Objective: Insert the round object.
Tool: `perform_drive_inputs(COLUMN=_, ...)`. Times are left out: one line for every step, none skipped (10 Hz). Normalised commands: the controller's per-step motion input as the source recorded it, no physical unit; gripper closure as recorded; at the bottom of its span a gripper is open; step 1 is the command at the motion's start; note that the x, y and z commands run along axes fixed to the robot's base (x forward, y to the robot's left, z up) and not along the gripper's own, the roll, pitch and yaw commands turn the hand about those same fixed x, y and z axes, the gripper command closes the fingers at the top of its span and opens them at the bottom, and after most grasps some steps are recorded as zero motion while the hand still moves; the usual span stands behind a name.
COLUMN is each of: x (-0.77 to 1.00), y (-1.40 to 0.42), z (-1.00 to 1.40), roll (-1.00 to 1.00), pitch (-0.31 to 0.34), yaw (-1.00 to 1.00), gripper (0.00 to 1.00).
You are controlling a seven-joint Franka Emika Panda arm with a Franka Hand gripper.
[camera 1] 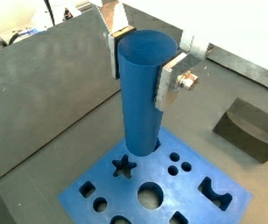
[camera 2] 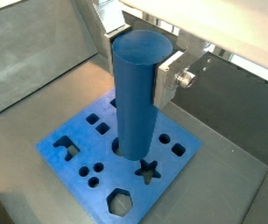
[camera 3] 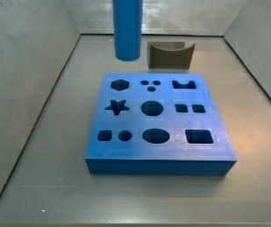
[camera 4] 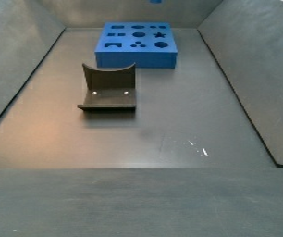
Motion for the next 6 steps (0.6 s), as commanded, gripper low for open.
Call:
perform_drive_inputs(x=0.62, y=-0.21, z=-0.89, roll=-0.08, pitch=-0.069, yaw=-0.29, gripper=1.00)
perform_drive_inputs(x=0.63, y=-0.19, z=-0.94, roll=-0.06, pitch=-0.046, yaw=-0.30, gripper=1.00)
perform_drive_inputs(x=0.40, y=-0.15, z=-0.98, roll=-0.02, pitch=-0.049, yaw=-0.27, gripper=1.00)
perform_drive_inputs(x=0.31, y=0.00, z=-0.60, roll=0.01, pitch=0.000, yaw=-0.08, gripper=1.00)
perform_drive_inputs(x=0.30, y=-0.01, z=-0.60, roll=0.00, pitch=0.000, yaw=-0.12, gripper=1.00)
perform_drive_inputs(x=0.31, y=0.00, z=-0.45, roll=0.00, pitch=0.023, yaw=-0.11, gripper=1.00)
